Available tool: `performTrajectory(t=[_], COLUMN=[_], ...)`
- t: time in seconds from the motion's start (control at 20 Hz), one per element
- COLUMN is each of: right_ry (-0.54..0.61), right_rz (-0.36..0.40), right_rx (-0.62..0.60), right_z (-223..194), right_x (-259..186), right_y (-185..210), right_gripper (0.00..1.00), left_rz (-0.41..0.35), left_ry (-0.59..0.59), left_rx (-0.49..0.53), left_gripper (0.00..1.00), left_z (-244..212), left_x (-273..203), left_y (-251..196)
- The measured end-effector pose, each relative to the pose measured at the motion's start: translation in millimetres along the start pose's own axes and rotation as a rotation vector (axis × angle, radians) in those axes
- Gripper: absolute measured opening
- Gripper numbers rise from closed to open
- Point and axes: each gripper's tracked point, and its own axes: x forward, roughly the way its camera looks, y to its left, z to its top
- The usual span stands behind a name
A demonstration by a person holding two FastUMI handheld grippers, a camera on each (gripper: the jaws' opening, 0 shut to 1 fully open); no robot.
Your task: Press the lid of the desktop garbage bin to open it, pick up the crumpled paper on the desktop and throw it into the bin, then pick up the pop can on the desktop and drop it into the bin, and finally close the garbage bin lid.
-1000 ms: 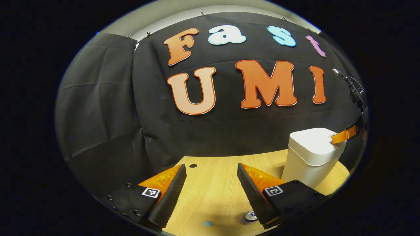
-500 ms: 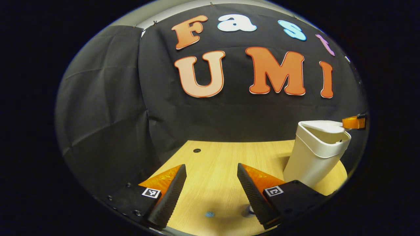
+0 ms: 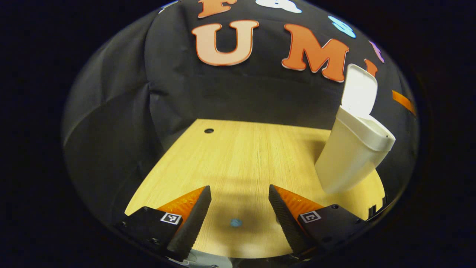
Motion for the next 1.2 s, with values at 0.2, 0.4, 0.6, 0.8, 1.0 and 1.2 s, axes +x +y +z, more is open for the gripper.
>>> performTrajectory(t=[0.2, 0.4, 0.6, 0.8, 1.0, 1.2], right_ry=[0.083, 0.128, 0.187, 0.247, 0.304, 0.374], right_rz=[0.03, 0.077, 0.115, 0.152, 0.154, 0.182], right_rx=[0.012, 0.013, 0.018, 0.052, 0.036, 0.012], right_z=[-36, -56, -81, -113, -145, -181], right_x=[-7, -18, -23, -27, -29, -38], right_y=[33, 63, 91, 122, 141, 161], right_gripper=[0.14, 0.29, 0.55, 0.78, 0.94, 0.97], left_rz=[-0.064, -0.1, -0.123, -0.152, -0.156, -0.164], left_ry=[0.166, 0.287, 0.37, 0.472, 0.525, 0.585], left_rx=[0.012, 0.006, -0.012, 0.015, 0.096, 0.11], left_gripper=[0.94, 0.94, 0.97, 0.95, 0.96, 0.96], left_z=[-37, -44, -57, -82, -100, -116], left_x=[19, 25, 34, 43, 54, 60], left_y=[-1, -4, -5, -9, -6, -5])
